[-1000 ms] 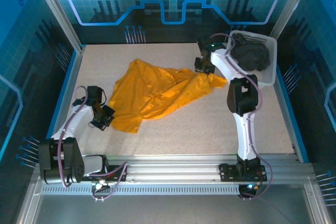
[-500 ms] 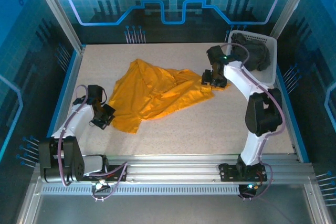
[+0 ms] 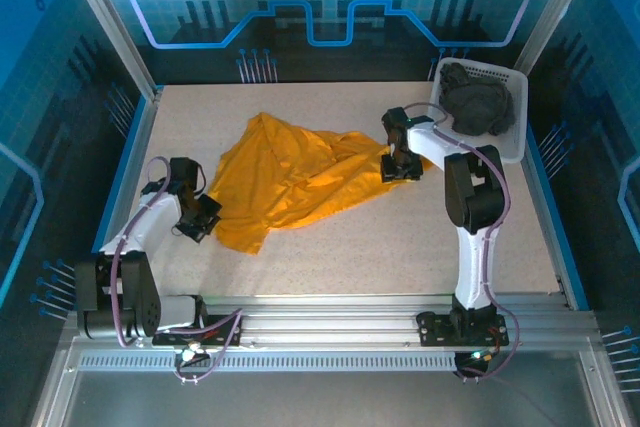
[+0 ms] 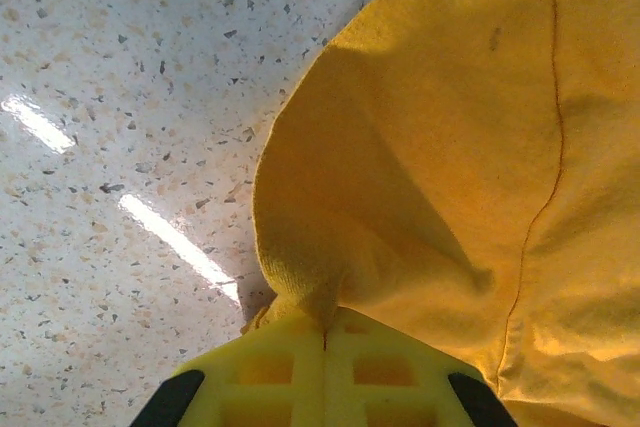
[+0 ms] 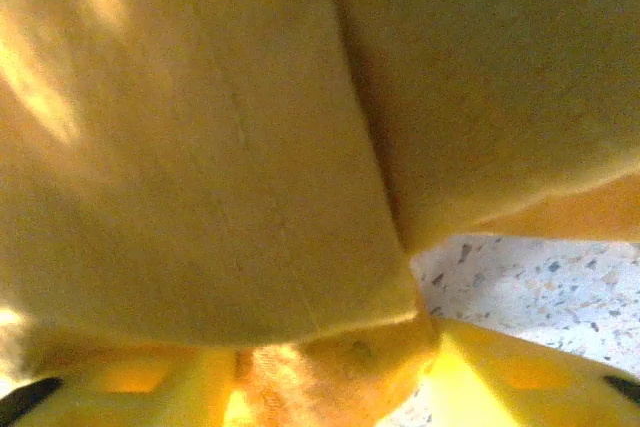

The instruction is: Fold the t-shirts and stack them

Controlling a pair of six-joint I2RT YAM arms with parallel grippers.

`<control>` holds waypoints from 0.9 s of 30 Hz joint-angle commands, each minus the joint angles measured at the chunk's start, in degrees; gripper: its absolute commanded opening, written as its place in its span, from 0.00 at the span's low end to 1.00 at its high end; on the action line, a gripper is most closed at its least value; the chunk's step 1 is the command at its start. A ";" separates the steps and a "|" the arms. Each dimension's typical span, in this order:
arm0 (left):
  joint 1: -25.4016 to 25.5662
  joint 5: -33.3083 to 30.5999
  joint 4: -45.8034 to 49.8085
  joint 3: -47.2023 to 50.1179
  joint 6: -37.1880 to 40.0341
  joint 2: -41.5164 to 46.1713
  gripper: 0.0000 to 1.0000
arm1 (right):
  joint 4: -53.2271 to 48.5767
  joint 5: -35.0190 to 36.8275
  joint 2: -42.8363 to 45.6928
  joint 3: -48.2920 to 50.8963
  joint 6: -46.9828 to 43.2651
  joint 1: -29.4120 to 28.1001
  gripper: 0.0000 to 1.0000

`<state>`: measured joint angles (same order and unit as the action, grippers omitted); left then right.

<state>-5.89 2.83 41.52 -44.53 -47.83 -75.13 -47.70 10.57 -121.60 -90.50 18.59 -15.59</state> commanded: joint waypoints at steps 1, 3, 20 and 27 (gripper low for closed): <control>0.35 1.06 0.06 -1.41 0.35 -0.83 0.00 | -3.83 1.65 -2.64 -3.08 -2.19 0.44 0.43; 0.38 1.13 -0.17 -1.45 0.25 -0.89 0.00 | -4.27 1.07 -3.19 -3.32 -2.09 0.40 0.32; 2.71 2.43 -1.40 -3.78 -1.90 -3.32 0.00 | -12.14 2.10 1.49 -19.91 -2.21 0.24 0.00; 4.83 3.79 -2.96 -6.33 -3.86 -5.10 0.00 | -21.98 5.55 -15.82 -41.76 -1.51 4.90 0.00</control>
<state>-1.98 4.71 39.53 -48.60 -49.95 -79.46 -61.69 13.43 -131.17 -128.95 17.06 -13.04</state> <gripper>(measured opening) 0.053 0.064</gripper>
